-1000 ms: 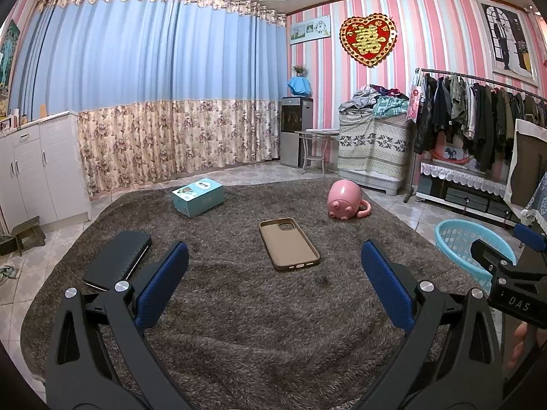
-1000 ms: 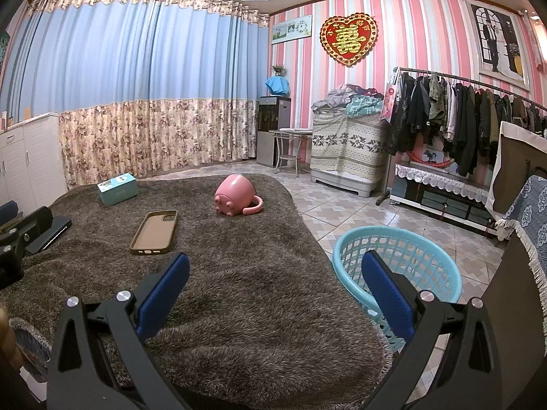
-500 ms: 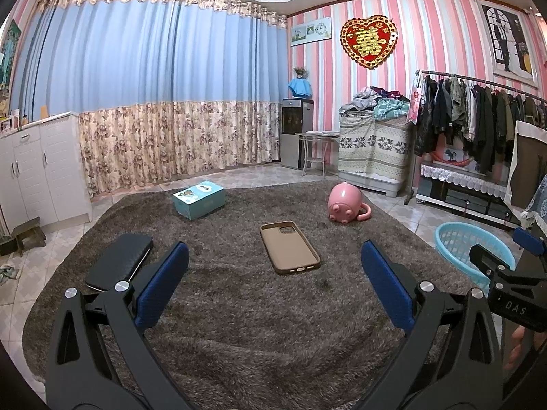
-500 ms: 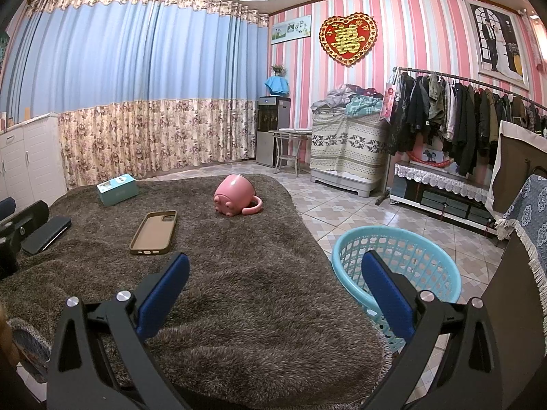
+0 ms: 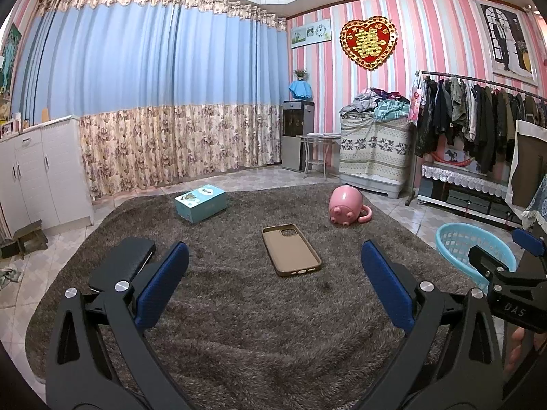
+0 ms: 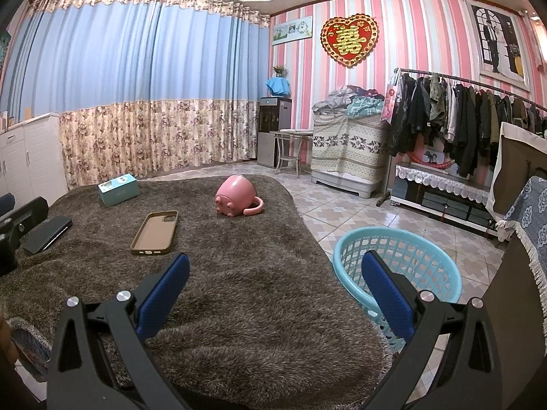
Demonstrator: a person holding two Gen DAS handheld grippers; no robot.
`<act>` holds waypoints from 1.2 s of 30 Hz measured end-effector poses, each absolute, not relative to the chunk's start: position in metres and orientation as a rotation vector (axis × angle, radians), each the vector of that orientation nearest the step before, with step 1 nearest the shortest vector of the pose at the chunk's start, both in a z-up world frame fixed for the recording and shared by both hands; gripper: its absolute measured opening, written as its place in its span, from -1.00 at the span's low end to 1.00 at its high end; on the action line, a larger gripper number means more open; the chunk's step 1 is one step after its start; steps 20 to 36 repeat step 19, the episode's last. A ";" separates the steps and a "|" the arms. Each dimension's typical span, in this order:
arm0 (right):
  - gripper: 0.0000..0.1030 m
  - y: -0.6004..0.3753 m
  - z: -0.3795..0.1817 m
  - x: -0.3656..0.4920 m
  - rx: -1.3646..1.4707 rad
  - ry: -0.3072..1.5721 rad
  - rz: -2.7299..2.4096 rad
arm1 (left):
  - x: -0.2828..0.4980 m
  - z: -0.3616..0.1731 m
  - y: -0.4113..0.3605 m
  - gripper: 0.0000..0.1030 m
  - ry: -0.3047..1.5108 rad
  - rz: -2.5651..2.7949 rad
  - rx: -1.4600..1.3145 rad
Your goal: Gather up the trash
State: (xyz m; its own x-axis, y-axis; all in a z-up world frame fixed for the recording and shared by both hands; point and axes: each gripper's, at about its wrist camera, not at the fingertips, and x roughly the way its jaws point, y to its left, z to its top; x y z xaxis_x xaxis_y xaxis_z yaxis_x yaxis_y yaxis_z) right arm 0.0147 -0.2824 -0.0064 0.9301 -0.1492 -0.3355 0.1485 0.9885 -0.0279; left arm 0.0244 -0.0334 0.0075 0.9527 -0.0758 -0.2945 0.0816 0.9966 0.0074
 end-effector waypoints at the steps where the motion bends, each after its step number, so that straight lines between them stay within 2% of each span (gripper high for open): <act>1: 0.91 -0.283 -0.006 0.015 -0.003 0.343 -0.151 | 0.026 0.006 -0.032 0.90 0.300 -0.082 0.022; 36: 0.91 -0.282 -0.007 0.015 -0.003 0.343 -0.152 | 0.023 0.008 -0.030 0.90 0.319 -0.089 0.011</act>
